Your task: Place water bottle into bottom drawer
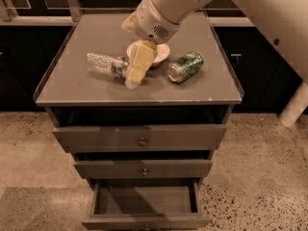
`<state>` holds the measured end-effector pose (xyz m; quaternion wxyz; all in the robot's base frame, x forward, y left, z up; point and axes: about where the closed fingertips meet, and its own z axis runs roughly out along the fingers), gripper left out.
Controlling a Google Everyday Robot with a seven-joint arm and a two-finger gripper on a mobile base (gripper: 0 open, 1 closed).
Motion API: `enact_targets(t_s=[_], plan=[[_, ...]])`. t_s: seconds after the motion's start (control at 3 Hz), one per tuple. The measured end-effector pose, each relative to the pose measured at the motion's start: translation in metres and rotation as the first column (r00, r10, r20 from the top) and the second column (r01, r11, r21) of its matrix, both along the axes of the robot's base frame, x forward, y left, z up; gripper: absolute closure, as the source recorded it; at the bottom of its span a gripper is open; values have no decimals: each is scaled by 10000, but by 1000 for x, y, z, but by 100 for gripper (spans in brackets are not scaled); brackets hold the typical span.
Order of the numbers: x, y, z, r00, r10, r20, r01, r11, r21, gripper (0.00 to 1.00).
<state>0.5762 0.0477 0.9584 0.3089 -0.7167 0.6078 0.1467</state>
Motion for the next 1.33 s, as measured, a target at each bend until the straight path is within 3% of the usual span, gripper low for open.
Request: enact_targets(t_s=[0.33, 1.0, 1.33], plan=[[0, -6, 3, 9993, -293, 214, 293, 9996, 2, 0], [51, -1, -7, 9995, -208, 248, 199, 9991, 385, 0], [83, 7, -24, 9997, -236, -25, 237, 9970, 742, 0]])
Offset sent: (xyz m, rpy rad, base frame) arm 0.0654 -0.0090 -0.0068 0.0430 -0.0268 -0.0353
